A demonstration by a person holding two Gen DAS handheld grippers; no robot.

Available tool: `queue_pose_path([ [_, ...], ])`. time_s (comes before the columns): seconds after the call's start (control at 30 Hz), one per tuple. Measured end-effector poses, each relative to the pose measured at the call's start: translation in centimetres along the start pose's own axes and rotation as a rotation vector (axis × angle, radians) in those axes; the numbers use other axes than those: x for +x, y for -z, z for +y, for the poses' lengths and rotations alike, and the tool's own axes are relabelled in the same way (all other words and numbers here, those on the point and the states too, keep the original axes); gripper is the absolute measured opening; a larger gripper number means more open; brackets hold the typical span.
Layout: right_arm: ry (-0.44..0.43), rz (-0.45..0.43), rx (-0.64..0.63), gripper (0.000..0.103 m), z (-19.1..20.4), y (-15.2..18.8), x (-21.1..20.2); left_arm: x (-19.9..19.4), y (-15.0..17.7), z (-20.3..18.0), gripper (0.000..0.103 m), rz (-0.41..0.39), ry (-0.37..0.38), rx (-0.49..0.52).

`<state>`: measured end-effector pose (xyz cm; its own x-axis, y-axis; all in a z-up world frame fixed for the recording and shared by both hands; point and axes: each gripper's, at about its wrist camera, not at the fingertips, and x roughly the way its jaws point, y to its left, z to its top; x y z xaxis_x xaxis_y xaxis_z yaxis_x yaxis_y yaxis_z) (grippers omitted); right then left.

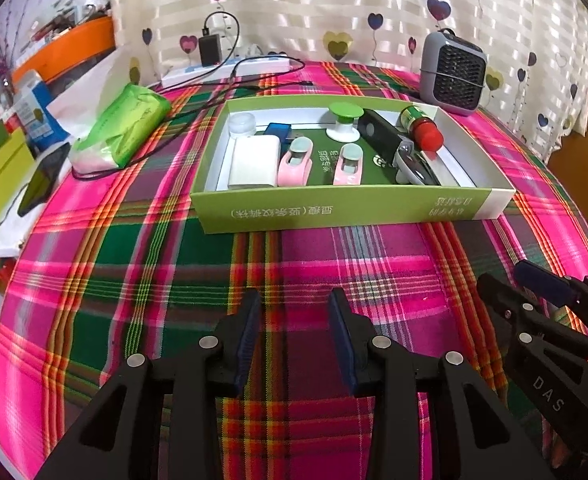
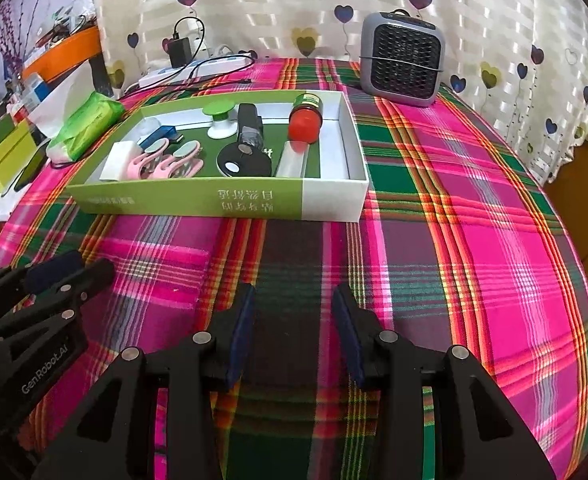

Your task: Organize rigid objects

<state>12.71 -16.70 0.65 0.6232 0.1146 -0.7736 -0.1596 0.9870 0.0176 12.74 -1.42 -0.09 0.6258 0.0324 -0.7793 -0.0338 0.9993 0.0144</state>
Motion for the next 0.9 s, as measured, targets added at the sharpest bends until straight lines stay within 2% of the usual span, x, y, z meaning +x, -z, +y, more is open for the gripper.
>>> queue_pose_path([
  [0.2,0.006,0.002,0.003,0.048,-0.2,-0.06,0.09,-0.03,0.01,-0.02,0.034,-0.002,-0.001,-0.001],
  [0.9,0.007,0.002,0.002,0.049,-0.31,-0.08,0.21,0.0,0.04,0.0,0.034,-0.002,-0.001,0.0],
])
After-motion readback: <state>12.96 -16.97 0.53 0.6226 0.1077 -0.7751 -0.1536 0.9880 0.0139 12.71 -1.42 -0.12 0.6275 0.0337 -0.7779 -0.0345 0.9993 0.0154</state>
